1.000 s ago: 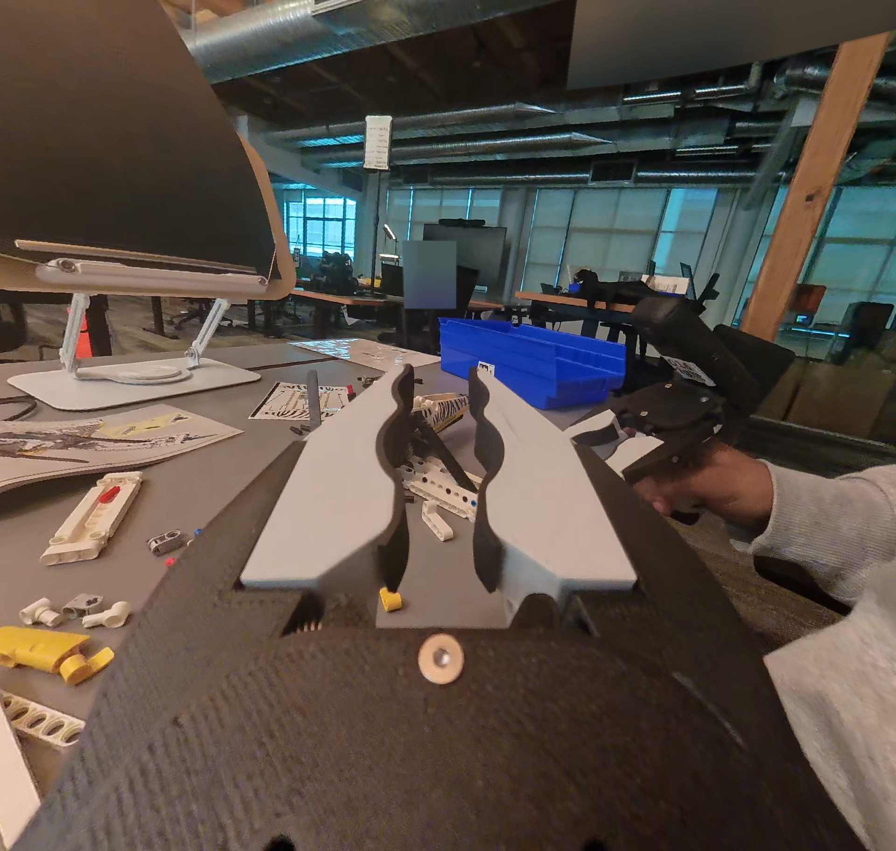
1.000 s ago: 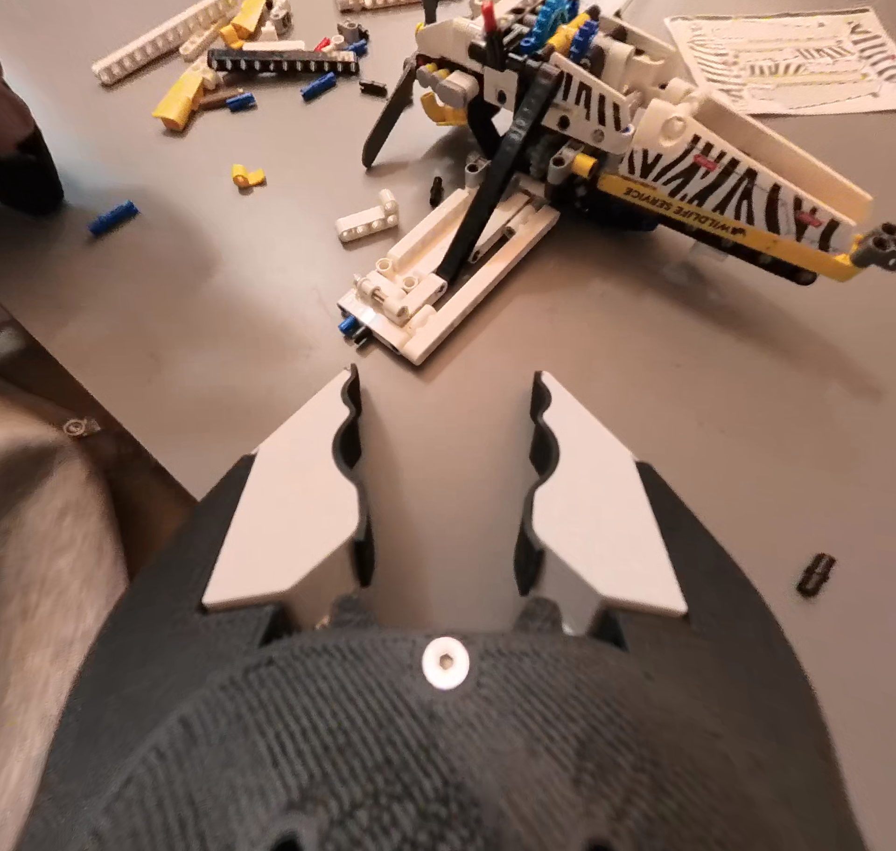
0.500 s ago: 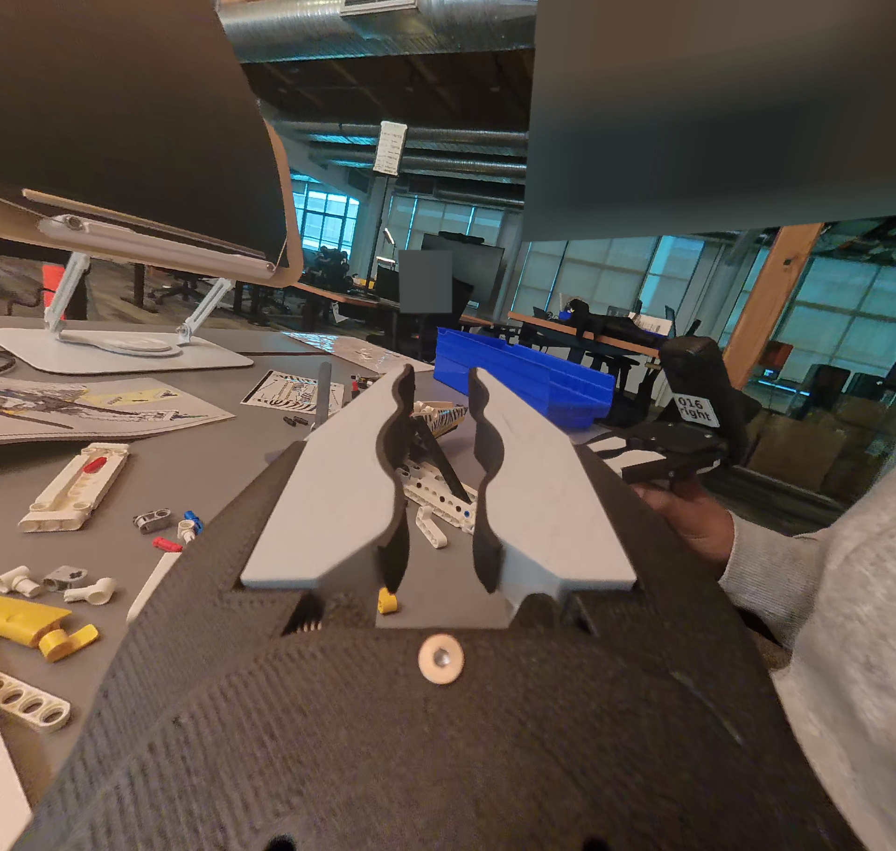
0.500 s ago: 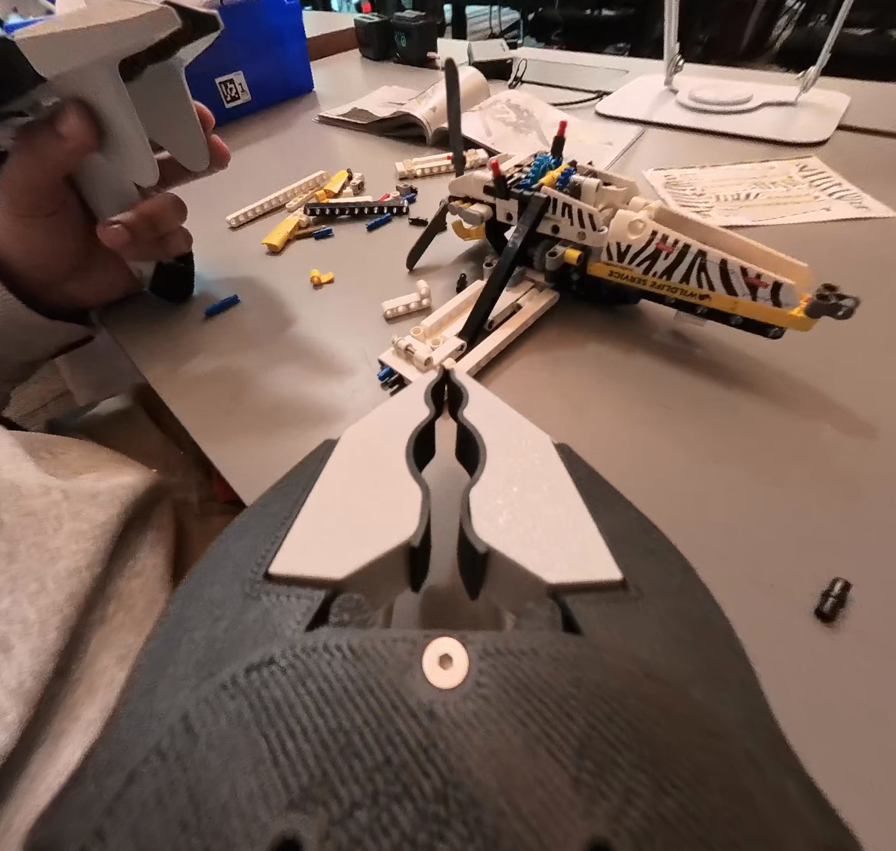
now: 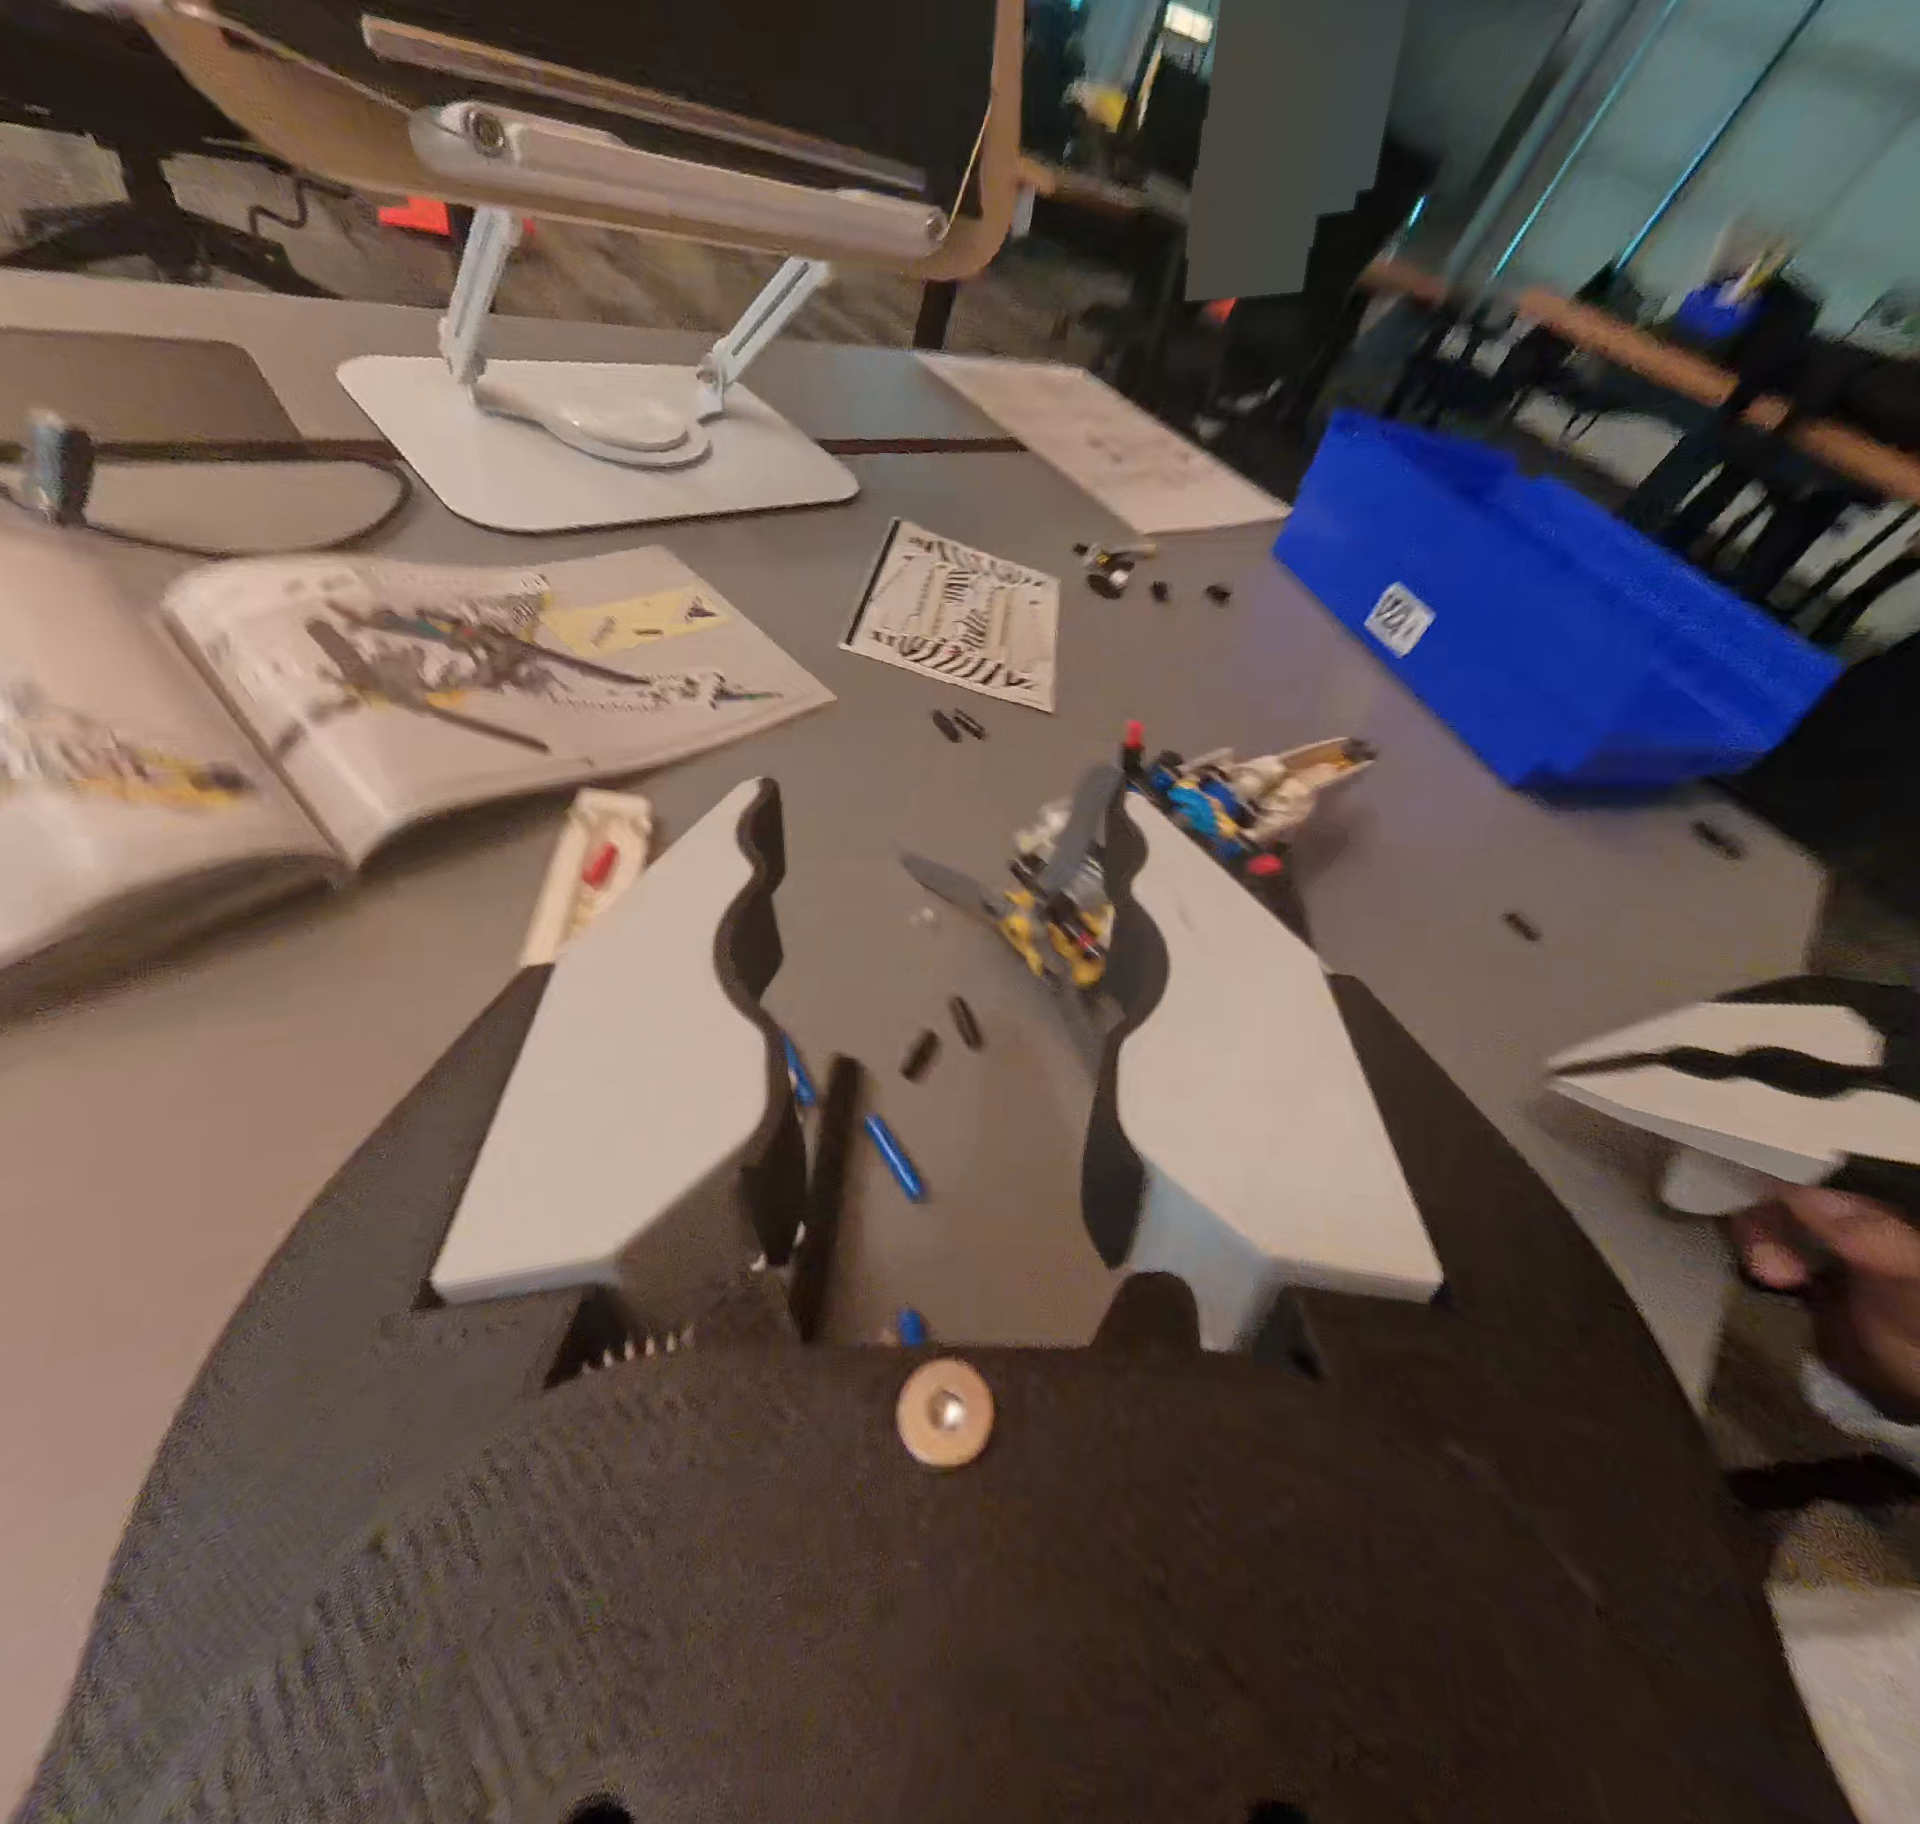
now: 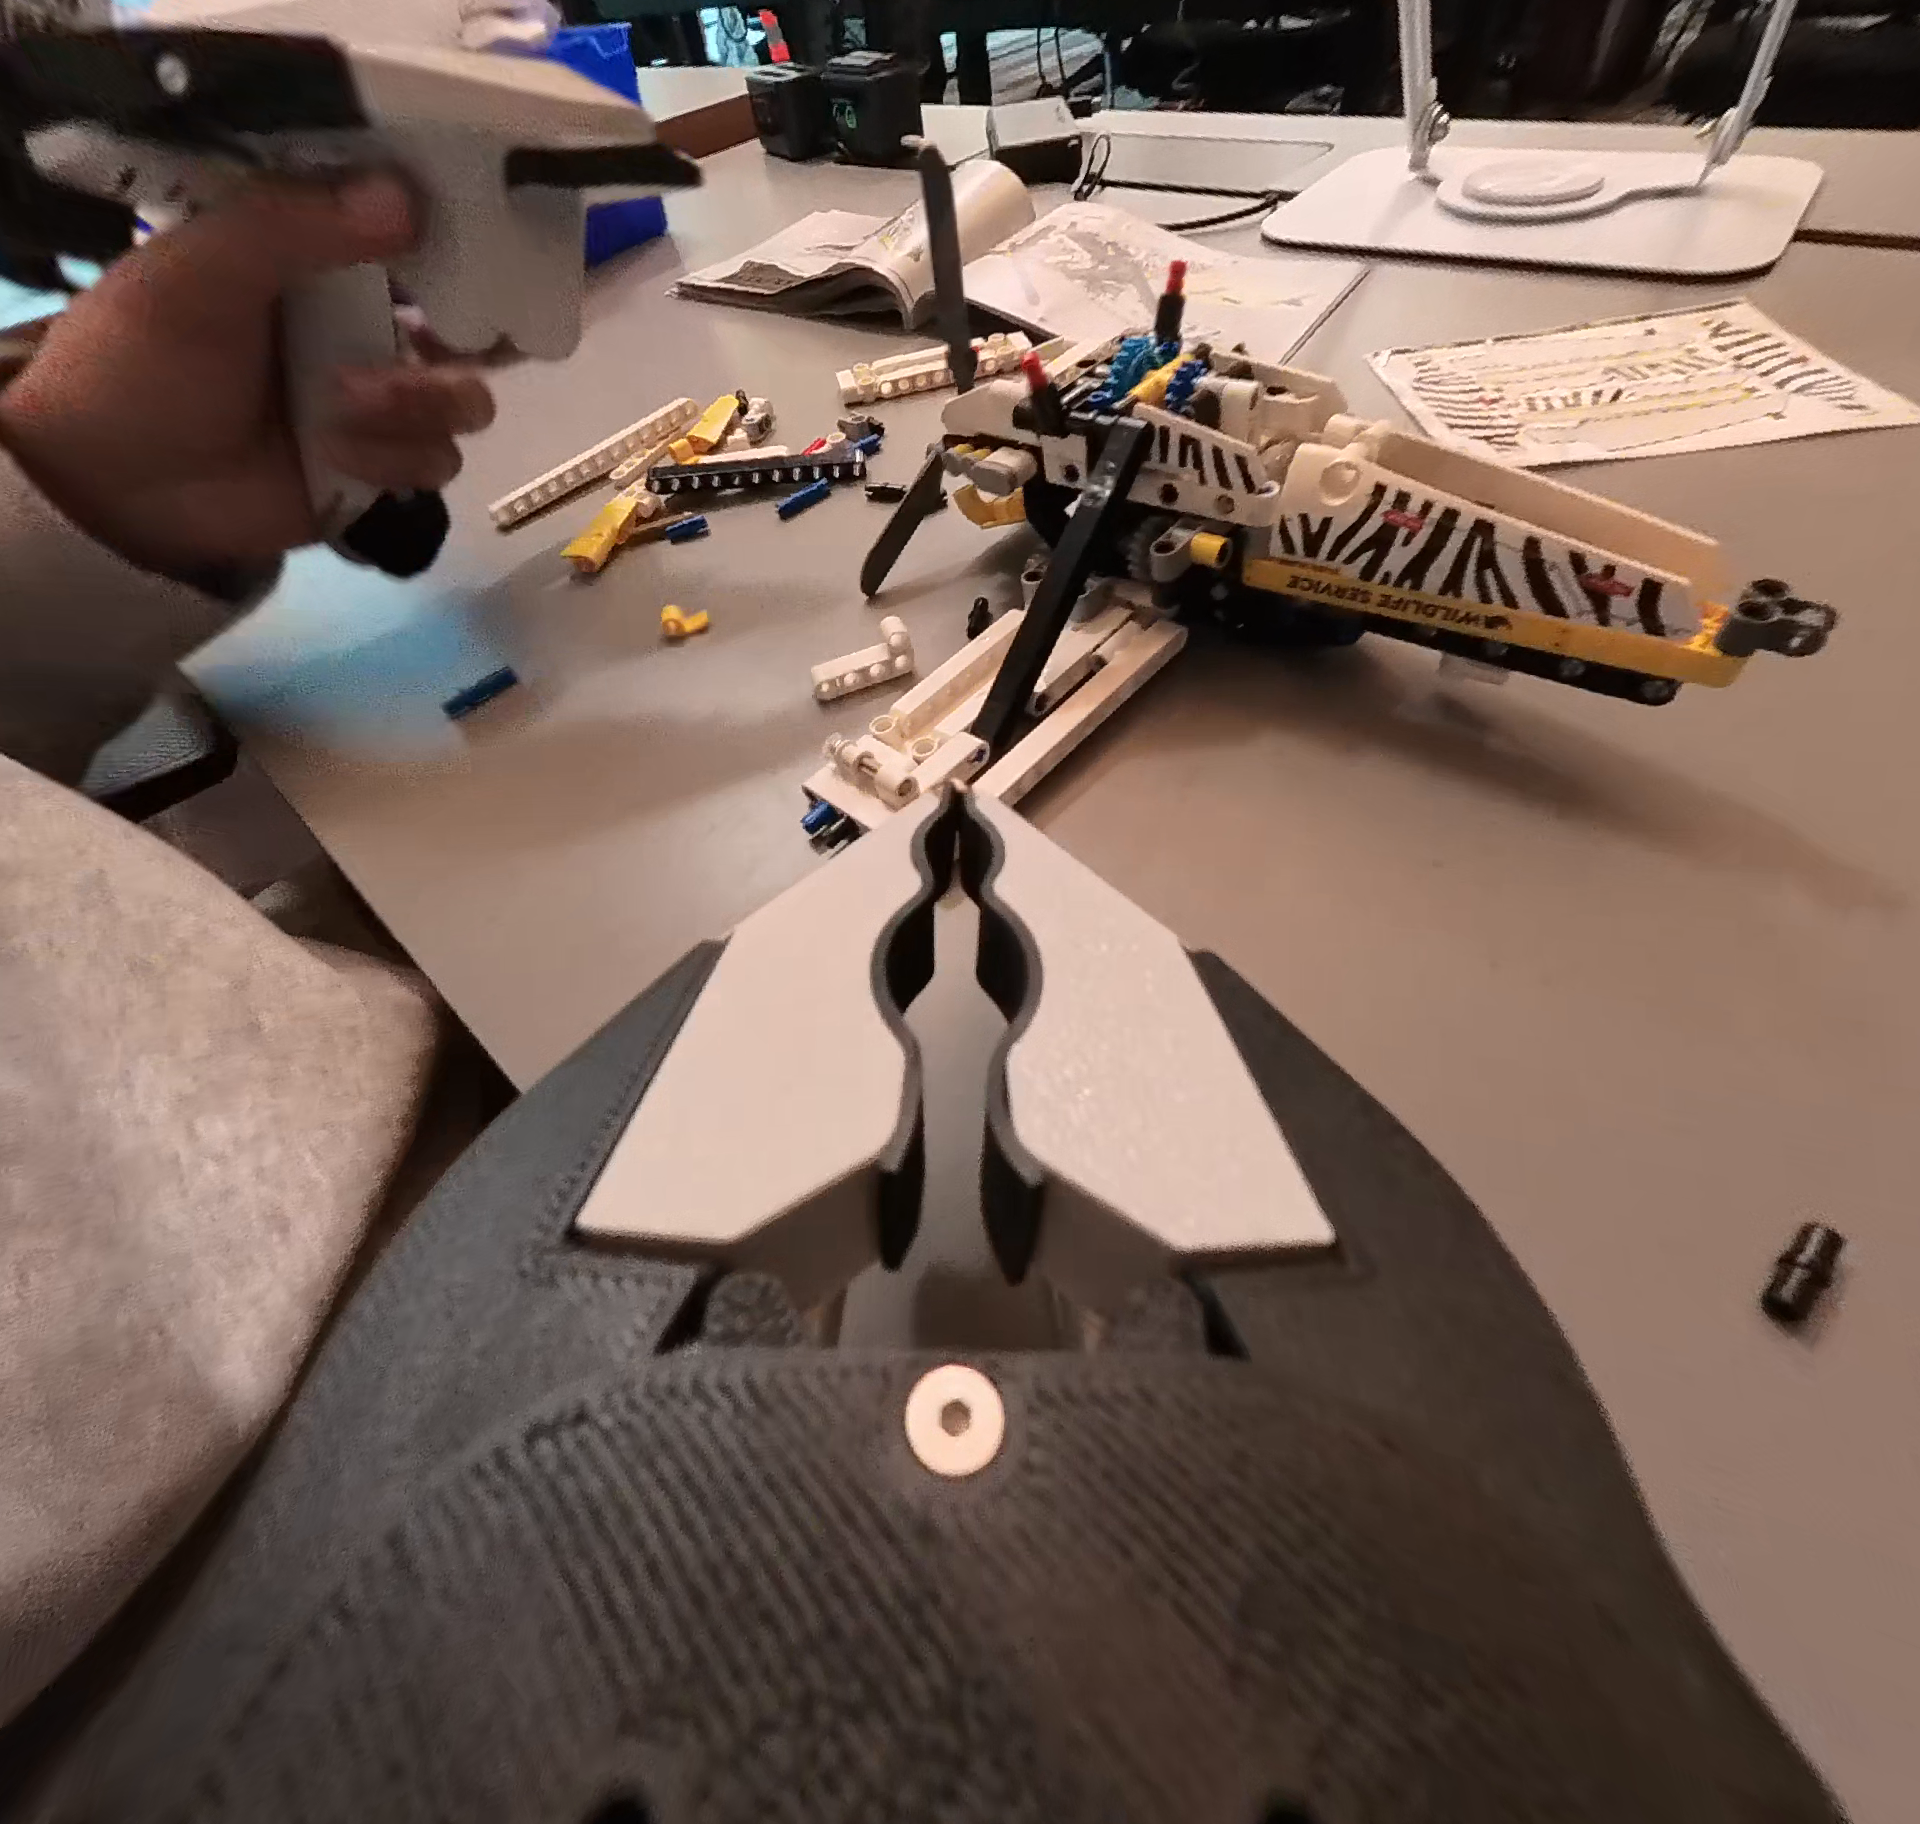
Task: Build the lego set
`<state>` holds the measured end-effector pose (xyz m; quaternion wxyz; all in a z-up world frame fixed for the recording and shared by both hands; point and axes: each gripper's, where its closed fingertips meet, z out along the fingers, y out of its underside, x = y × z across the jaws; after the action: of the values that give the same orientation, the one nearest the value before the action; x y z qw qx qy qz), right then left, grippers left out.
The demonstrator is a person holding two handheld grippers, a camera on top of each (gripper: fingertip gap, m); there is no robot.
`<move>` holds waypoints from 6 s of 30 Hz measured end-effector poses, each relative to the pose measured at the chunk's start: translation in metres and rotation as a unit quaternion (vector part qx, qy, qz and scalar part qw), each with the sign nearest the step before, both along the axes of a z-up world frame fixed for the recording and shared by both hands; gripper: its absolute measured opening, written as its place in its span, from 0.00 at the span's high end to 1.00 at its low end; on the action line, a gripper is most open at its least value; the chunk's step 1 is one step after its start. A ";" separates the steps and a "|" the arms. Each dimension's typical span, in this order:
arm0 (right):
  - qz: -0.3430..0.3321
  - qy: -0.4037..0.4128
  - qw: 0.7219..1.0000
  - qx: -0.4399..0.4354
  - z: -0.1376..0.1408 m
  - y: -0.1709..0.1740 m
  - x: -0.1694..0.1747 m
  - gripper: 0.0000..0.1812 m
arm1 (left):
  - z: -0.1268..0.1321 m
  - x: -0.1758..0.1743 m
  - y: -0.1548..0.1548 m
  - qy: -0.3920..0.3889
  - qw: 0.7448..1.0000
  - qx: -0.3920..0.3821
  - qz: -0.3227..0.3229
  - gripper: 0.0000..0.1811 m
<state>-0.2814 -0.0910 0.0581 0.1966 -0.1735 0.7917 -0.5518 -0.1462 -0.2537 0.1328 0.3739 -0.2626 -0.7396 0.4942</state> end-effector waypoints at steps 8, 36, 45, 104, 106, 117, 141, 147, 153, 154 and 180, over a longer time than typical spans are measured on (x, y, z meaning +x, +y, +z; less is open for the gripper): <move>0.005 0.004 1.000 -0.027 0.005 0.003 0.002 1.00 | -0.055 -0.065 -0.144 -0.216 0.976 0.019 0.006 0.53; 0.011 -0.008 1.000 -0.014 0.004 0.003 0.002 1.00 | -0.122 -0.063 -0.174 -0.332 0.939 0.083 -0.010 0.45; 0.005 -0.008 1.000 -0.011 0.003 0.002 0.000 1.00 | -0.116 -0.055 -0.182 -0.341 0.939 0.042 0.004 1.00; -0.002 -0.017 1.000 0.014 -0.001 -0.002 -0.002 1.00 | -0.056 0.223 -0.186 -0.145 0.945 0.037 0.292 0.83; -0.003 -0.017 1.000 0.014 -0.001 -0.002 -0.002 1.00 | -0.049 0.218 -0.185 -0.135 0.948 0.020 0.286 0.83; -0.002 -0.013 1.000 0.006 0.000 -0.001 -0.002 1.00 | -0.099 0.184 -0.175 -0.246 0.943 0.067 0.213 0.78; -0.015 -0.045 0.998 0.028 -0.001 -0.005 -0.008 1.00 | -0.005 0.203 -0.166 -0.081 0.947 0.002 0.310 1.00; -0.042 -0.060 0.996 0.045 -0.003 -0.010 -0.016 1.00 | 0.022 0.202 -0.155 -0.056 0.966 -0.034 0.250 1.00; -0.063 -0.076 0.993 0.066 -0.006 -0.014 -0.023 1.00 | 0.011 0.223 -0.152 -0.100 0.965 -0.022 0.243 1.00; -0.070 -0.077 0.992 0.066 -0.006 -0.015 -0.024 1.00 | 0.007 0.224 -0.153 -0.102 0.964 -0.016 0.244 1.00; -0.090 -0.084 0.992 -0.024 0.014 -0.005 -0.043 1.00 | -0.020 0.171 -0.149 -0.182 0.956 -0.055 0.222 0.92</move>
<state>-0.3247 -0.0962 0.0718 0.2076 -0.0590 0.7714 -0.5987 0.0251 -0.4029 0.1123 0.0988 -0.1977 -0.8067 0.5482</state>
